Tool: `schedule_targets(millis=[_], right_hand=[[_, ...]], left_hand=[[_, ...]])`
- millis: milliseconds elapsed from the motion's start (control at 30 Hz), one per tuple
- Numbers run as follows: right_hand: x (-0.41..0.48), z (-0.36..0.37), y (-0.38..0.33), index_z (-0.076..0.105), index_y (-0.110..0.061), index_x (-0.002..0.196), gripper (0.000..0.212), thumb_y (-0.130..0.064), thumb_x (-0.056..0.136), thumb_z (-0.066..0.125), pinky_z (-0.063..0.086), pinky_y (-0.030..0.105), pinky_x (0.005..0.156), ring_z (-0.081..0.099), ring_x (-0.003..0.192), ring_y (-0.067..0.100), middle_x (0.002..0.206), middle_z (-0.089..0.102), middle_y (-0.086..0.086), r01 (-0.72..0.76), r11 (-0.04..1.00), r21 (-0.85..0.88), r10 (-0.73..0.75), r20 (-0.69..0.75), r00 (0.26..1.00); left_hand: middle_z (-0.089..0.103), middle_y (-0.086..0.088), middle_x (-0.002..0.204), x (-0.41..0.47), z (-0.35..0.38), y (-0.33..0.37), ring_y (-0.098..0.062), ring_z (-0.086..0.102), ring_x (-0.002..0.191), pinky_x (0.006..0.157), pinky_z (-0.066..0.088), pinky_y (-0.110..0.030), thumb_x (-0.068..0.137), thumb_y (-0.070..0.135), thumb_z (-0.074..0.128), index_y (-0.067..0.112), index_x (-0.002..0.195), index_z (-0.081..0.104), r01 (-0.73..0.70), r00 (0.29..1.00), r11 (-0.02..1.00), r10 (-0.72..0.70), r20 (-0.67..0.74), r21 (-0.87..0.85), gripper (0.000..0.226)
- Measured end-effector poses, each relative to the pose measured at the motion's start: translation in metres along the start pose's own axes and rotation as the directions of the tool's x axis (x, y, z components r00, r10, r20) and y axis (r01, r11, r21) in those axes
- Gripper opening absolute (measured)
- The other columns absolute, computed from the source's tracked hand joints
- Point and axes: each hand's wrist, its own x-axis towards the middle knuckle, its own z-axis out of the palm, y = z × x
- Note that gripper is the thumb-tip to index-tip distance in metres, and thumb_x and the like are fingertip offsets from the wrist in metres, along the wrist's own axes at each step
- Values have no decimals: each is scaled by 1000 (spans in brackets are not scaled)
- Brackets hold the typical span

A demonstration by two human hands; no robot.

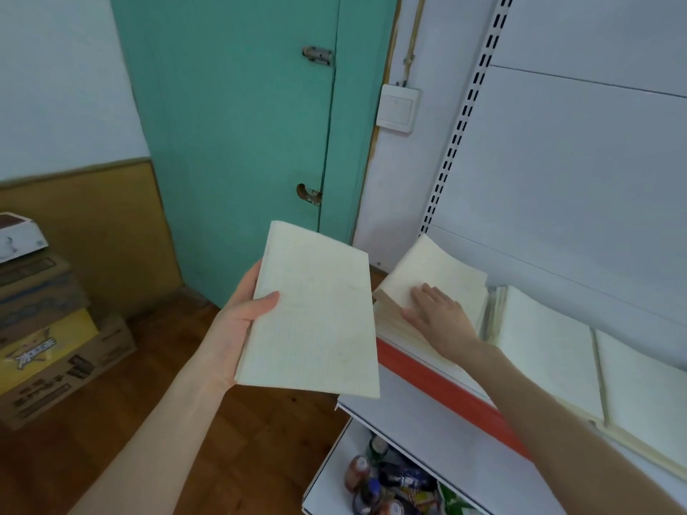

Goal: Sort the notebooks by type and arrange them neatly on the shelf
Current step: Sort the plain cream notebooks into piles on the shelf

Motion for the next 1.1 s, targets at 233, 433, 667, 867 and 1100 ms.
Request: schedule_targets(millis=[233,433,667,867,1100], right_hand=[[-17,-11,-9,53,-8,116,30,-21,103,28,36,27,85,52,107,26,109,57,8,76,993,91,-63,-137,989],[-42,-39,-21,57,-3,105,29,-22,100,35,33,16,48,40,49,13,53,41,-7,49,853,520,205,-419,884],[-99,-2,-103,65,-3,110,52,-26,102,19,52,37,87,64,103,31,113,66,14,592,803,-68,-547,-477,688],[-109,-8,-105,55,-12,126,48,-41,98,29,35,22,107,44,126,8,132,51,-4,622,722,304,-455,-469,757],[-121,-31,-84,42,-14,134,40,-26,96,47,42,22,88,50,109,9,125,52,-3,32,363,931,371,-177,912]], left_hand=[[62,-1,120,1,-2,-2,-29,61,107,83,50,-50,72,23,58,38,127,50,-10,1000,1000,10,16,18,58],[63,-1,120,2,6,-3,-30,60,108,84,50,-52,74,27,58,39,127,50,5,1000,1000,-4,31,-20,55],[61,-4,123,-5,25,-5,-28,61,110,87,51,-52,83,46,58,33,132,46,54,995,998,-52,89,-30,51],[67,2,105,-16,19,1,-22,65,93,67,53,-38,74,18,63,39,119,52,-13,1000,999,14,12,-31,51],[68,4,101,-25,28,4,-20,66,88,64,53,-38,66,20,56,40,119,52,-17,991,995,29,130,-93,57]])
